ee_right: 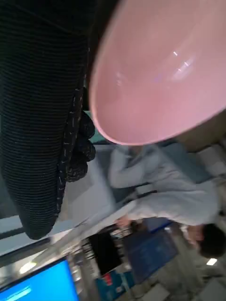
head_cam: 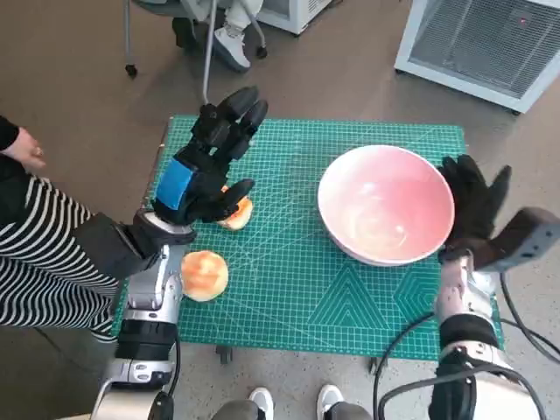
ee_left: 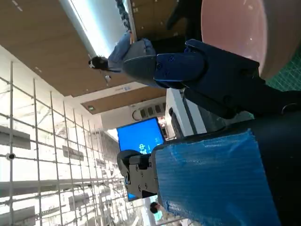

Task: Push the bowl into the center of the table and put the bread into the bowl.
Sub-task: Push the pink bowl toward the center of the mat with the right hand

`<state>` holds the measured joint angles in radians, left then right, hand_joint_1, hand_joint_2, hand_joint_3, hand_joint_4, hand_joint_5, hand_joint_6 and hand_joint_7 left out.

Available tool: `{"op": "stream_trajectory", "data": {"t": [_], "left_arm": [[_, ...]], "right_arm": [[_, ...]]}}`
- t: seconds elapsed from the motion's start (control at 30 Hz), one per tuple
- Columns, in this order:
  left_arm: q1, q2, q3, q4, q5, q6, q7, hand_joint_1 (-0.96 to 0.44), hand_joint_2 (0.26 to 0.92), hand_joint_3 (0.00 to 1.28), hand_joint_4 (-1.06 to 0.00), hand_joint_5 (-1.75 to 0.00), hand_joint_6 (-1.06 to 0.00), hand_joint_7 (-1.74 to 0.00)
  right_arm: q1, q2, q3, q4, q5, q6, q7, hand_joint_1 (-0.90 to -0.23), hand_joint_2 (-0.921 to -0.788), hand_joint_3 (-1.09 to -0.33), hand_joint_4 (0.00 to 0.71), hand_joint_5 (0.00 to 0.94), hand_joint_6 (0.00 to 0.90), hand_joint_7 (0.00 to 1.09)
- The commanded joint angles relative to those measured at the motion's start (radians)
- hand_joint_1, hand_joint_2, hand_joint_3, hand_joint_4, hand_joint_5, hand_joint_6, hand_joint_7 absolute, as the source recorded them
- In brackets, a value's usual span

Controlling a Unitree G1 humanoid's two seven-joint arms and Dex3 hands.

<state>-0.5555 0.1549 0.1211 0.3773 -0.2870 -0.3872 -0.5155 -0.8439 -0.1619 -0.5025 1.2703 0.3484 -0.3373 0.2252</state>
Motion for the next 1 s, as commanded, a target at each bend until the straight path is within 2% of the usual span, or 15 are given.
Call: {"op": "stream_trajectory", "data": {"t": [0.03, 0.23, 0.4, 0.73, 0.87, 1.0], "left_arm": [[0.018, 0.012, 0.011, -0.012, -0.01, -0.014, -0.008, -0.65, 0.921, 0.37, -0.1, 0.0, 0.0, -0.47], [0.029, 0.013, 0.019, -0.014, -0.011, -0.019, -0.012, -0.65, 0.921, 0.36, -0.09, 0.0, 0.0, -0.46], [0.033, 0.014, 0.024, -0.01, -0.01, -0.024, -0.013, -0.66, 0.921, 0.36, -0.09, 0.0, 0.0, -0.46], [0.041, 0.012, 0.025, -0.004, -0.004, -0.038, -0.006, -0.65, 0.921, 0.35, -0.09, 0.0, 0.0, -0.45], [0.044, 0.008, 0.023, -0.005, 0.0, -0.043, -0.001, -0.65, 0.921, 0.35, -0.1, 0.0, 0.0, -0.45], [0.047, 0.004, 0.019, -0.008, 0.003, -0.044, 0.006, -0.65, 0.921, 0.35, -0.1, 0.0, 0.0, -0.46]], "right_arm": [[-0.024, 0.042, -0.029, 0.02, 0.039, 0.046, 0.025, -0.669, -0.921, -0.884, 0.052, 0.0, 0.093, 0.26], [-0.056, 0.075, -0.054, 0.023, 0.068, 0.074, 0.04, -0.668, -0.921, -0.888, 0.035, 0.0, 0.096, 0.25], [-0.076, 0.097, -0.066, 0.026, 0.078, 0.087, 0.047, -0.666, -0.921, -0.889, 0.028, 0.0, 0.096, 0.25], [-0.089, 0.115, -0.051, 0.031, 0.055, 0.089, 0.041, -0.668, -0.921, -0.888, 0.011, 0.0, 0.081, 0.23], [-0.086, 0.106, -0.043, 0.03, 0.046, 0.085, 0.04, -0.665, -0.921, -0.895, 0.009, 0.001, 0.081, 0.22], [-0.08, 0.086, -0.021, 0.02, 0.02, 0.062, 0.032, -0.659, -0.921, -0.903, 0.021, 0.007, 0.09, 0.23]]}}
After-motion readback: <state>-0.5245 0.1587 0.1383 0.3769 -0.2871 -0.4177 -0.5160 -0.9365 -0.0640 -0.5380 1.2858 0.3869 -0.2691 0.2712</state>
